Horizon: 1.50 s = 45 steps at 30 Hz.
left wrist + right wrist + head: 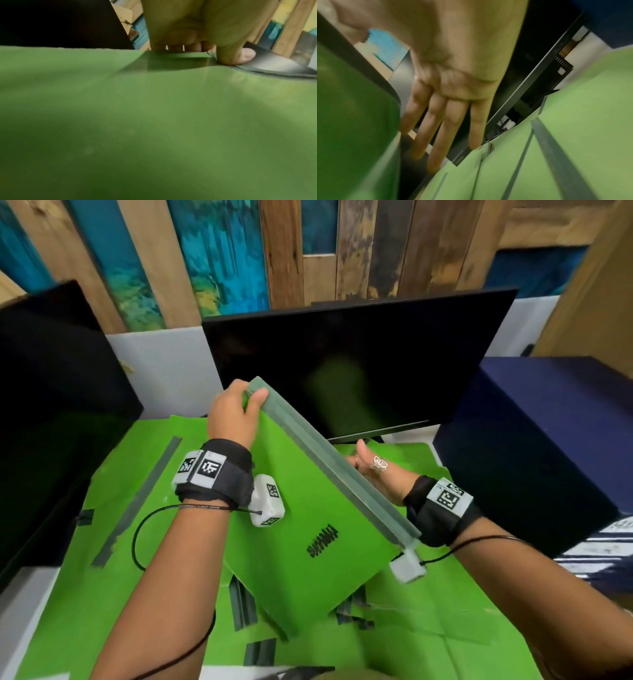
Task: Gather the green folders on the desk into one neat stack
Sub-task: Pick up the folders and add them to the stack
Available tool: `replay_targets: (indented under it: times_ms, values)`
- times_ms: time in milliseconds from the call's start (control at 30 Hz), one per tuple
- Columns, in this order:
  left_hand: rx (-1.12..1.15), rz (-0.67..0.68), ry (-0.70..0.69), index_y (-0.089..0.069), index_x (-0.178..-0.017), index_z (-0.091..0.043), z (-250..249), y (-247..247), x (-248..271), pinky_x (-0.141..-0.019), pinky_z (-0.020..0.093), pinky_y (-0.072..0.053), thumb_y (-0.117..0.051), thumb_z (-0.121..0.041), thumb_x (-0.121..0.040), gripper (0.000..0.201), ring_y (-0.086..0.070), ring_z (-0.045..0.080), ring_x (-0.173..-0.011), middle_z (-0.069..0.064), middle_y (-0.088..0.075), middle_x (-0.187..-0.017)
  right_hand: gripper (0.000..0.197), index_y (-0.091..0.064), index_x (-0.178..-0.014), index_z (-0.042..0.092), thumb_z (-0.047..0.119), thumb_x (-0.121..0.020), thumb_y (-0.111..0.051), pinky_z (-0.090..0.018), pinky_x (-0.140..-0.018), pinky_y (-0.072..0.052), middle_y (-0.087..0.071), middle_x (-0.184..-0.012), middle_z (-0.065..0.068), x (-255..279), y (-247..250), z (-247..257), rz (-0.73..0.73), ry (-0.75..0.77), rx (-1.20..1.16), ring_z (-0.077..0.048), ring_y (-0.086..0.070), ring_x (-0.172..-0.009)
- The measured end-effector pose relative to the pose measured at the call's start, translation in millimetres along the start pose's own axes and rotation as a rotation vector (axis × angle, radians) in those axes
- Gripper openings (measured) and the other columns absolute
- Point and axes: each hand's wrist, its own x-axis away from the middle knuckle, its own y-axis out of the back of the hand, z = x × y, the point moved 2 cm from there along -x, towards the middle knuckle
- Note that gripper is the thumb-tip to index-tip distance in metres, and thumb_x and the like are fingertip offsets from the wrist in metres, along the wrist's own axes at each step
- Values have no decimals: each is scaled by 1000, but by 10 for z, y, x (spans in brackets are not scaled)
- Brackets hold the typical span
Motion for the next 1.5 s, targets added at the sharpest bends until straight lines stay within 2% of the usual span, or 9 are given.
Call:
replay_targets:
  times_ms: [67,167,333,433,733,1000,1167,1433,1500]
  values:
    - [-54,-52,70,-58,-105,1,105,38,8,-77,41,-43,-51,-34,-93,38,-58,39,-96,29,-64,-99,75,-52,-86,28,87,-40,-58,-10,-60,-46,-58,-76,14,59,75,-49,70,-65,258,2,-57,-68]
    - [64,-122,121,-57,-107,1,206,75,37,-81,35,-40,-57,-26,-90,32,-59,35,-102,24,-65,-104,29,-51,-97,16,36,-82,-67,-21,-64,-47,-52,-86,-1,-12,171,-187,51,-138,586,-14,-53,-74]
    - [63,-69,192,-46,-124,-14,223,140,40,-84,35,-40,-63,-22,-85,43,-58,34,-97,13,-61,-91,27,-65,-100,5,27,-84,-66,-33,-82,-52,-64,-88,-11,-157,494,-238,-572,-46,775,-22,-59,-82]
    - [-133,33,150,-53,-118,-28,212,187,-24,-93,41,-40,-57,-23,-87,32,-59,36,-98,17,-67,-96,20,-69,-98,4,15,-93,-53,-20,-74,-40,-68,-92,-14,-278,566,-263,-659,-32,692,-23,-58,-84]
    - [-216,239,240,-64,-114,-15,558,207,-123,-96,34,-41,-45,-6,-92,30,-58,37,-108,21,-64,-116,21,-67,-91,14,17,-94,-47,-20,-75,-34,-60,-92,-7,-641,497,-93,-573,-119,673,-23,-55,-92]
    - [-100,276,456,-64,-117,-13,1356,165,188,-44,16,-43,-49,-7,-92,30,-45,23,-60,19,-59,-125,46,-63,-106,11,52,-86,-55,-28,-87,-44,-61,-102,-9,-807,319,0,-479,-144,712,-24,-56,-102]
    - [-171,387,628,-56,-126,1,1562,-27,501,-98,36,-41,-41,-5,-96,34,-53,39,-115,24,-53,-131,93,-12,-149,7,47,-83,-63,-40,-107,-38,-22,-154,-14,-891,245,-522,-217,-523,651,-32,-40,-132]
    - [-23,664,641,-63,-116,-5,1224,-597,1038,-97,33,-46,-73,-28,-78,46,-61,28,-108,15,-65,-119,80,3,-150,17,30,-92,-51,-35,-90,-46,-52,-130,-16,-736,641,-1090,-301,-665,782,-31,-55,-111]
    - [-77,774,525,-61,-119,-11,1028,-727,1117,-94,31,-48,-75,-29,-75,50,-62,24,-107,9,-65,-120,73,0,-150,26,27,-93,-46,-38,-94,-47,-32,-147,-22,-653,774,-1195,-365,-672,863,-35,-50,-118]
